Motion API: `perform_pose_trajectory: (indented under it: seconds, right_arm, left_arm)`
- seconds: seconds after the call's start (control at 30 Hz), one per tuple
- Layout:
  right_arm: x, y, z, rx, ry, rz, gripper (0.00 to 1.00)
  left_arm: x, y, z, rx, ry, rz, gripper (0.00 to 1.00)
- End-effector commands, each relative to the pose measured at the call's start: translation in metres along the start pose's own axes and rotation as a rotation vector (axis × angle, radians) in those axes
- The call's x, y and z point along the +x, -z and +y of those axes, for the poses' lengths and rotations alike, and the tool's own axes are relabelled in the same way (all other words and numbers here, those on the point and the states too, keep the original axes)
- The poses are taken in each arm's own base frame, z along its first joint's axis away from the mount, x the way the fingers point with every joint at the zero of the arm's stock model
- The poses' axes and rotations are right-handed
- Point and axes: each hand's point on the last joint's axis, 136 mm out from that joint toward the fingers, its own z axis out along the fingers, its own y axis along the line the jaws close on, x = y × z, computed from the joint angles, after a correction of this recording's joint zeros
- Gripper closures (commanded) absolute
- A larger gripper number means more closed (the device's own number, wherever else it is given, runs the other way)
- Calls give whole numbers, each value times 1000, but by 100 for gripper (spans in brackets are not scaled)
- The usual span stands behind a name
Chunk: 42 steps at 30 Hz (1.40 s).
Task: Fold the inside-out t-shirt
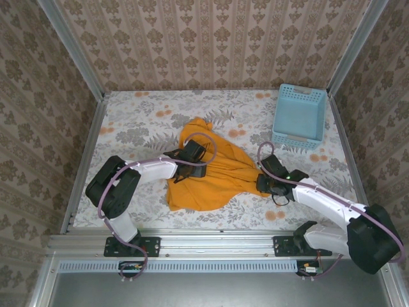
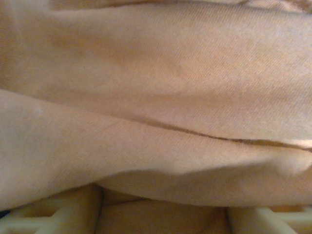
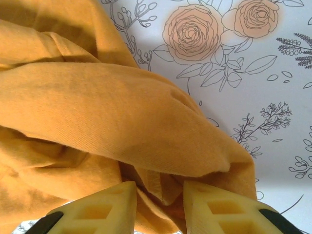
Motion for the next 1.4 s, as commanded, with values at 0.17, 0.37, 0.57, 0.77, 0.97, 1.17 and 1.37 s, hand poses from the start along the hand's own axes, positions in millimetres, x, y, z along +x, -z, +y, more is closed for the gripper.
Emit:
perform_pose_trajectory:
  seconds: [0.17,0.37,0.57,0.77,0.97,1.17,1.37]
  right_arm:
    - [-9,-3,3,36,31,5,79]
    - [-18,20,-14,116,2,-53,92]
    - [-18,39,-30,151,-19,-97,92]
    - [-7,27,-21,89,-47,-60,85]
    - [-13,24,21,-87,-7,-52,66]
    - [-9,8,41,-149,-7,1,65]
    - [-12,-10,33,-85,-39,12,63]
  left_arm:
    - [19,-7,18,-63,3,84,33]
    - [22,-10,27,-97,18,98,33]
    - [24,-13,39,-120,51,116,33]
    - [25,-13,37,-104,56,114,33]
    - [21,-7,13,-28,0,88,33]
    - [20,-7,6,-15,-11,81,33]
    - [21,-7,6,-12,-15,82,33]
